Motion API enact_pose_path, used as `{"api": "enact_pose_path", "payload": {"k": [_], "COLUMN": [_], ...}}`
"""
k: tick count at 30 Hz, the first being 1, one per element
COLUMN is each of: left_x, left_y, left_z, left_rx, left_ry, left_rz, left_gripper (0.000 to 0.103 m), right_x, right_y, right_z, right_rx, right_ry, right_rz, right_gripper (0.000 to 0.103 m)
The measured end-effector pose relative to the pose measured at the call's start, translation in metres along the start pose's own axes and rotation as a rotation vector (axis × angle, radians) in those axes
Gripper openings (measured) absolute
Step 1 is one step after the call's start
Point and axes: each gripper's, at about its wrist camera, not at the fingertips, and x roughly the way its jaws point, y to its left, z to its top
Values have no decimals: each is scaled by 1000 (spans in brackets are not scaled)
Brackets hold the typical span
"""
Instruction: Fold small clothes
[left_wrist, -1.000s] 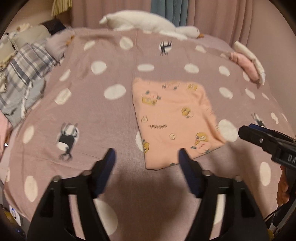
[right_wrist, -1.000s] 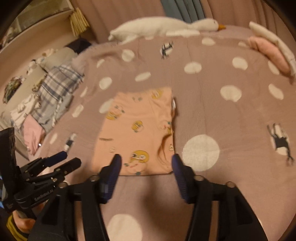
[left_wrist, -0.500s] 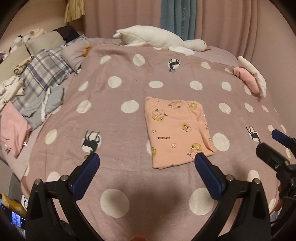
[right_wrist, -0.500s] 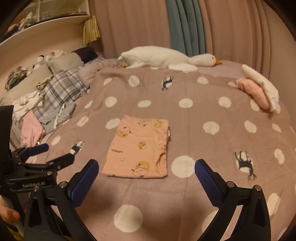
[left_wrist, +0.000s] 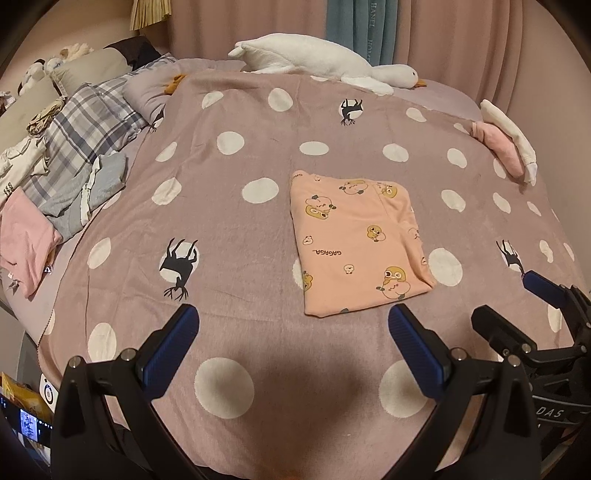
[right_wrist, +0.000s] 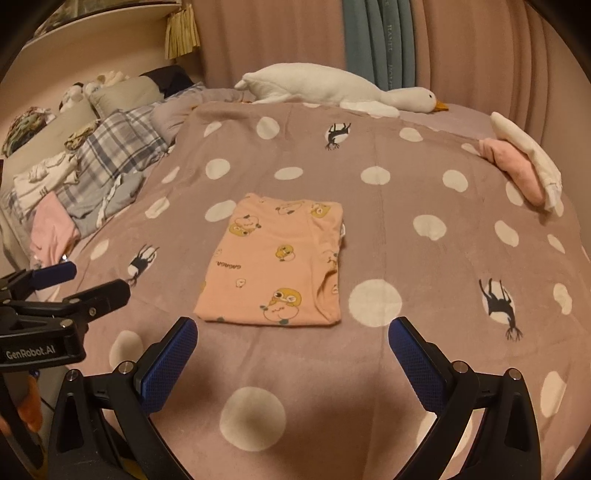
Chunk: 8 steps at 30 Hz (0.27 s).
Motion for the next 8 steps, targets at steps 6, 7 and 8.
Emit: {"api": "enact_pose_path", "payload": {"k": [6,7,8], "left_x": [1,1,1], "left_y": [-3,-3,-4], "left_z": [0,0,0], "left_rx": [8,10,11], "left_ry": [5,6,6], "left_rz": [-3,1,5], "left_gripper": [103,103,103], "right_x": [-2,-3,-3], "right_y": [1,0,1], "right_z": [0,0,0], "right_rx": [8,9,10], "right_ry": [0,-2,-3], "right_rz": [9,11,12], "right_gripper": [102,102,102]}}
